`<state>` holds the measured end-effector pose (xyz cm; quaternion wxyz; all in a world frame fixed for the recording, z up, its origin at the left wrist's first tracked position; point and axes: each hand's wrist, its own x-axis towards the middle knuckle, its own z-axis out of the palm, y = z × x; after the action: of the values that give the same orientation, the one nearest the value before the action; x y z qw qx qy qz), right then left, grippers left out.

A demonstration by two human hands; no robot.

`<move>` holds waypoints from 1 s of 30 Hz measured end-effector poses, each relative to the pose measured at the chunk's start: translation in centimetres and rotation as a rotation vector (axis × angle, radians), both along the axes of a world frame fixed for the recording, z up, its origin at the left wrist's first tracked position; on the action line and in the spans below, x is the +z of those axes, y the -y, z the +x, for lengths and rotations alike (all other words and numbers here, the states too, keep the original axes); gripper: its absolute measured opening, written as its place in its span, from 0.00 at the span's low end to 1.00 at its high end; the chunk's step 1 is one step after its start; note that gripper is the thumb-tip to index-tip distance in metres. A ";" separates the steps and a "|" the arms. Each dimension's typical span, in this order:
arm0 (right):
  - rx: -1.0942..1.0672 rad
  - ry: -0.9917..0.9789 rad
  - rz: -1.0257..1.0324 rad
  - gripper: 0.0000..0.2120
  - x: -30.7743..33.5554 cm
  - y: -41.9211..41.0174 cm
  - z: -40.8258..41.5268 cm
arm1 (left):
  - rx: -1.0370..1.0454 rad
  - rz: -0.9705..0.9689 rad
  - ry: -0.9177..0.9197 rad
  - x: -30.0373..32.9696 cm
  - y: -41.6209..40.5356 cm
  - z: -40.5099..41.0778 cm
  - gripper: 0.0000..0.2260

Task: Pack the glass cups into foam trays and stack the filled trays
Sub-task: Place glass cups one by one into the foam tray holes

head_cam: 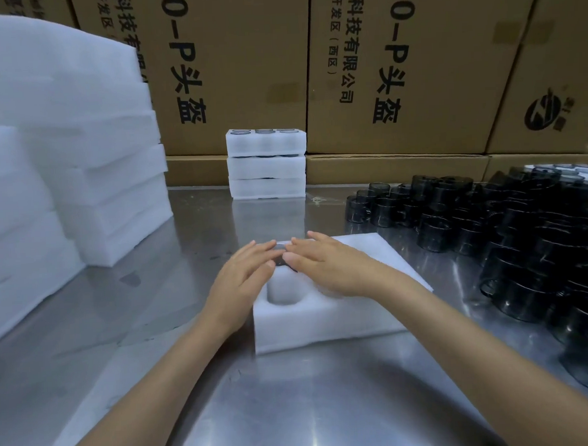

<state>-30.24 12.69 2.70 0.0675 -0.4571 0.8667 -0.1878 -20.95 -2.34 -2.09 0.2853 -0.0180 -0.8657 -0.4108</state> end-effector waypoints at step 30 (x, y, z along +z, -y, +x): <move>-0.908 -0.371 -0.169 0.23 -2.8 -9.2 -10.0 | -0.109 0.550 0.229 -0.5 1.4 -1.1 0.34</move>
<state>-40.29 21.85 -0.15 -0.2140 -0.0632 0.9574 -0.1833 -22.05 -3.79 -2.61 0.1577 0.0600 -0.7462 -0.6440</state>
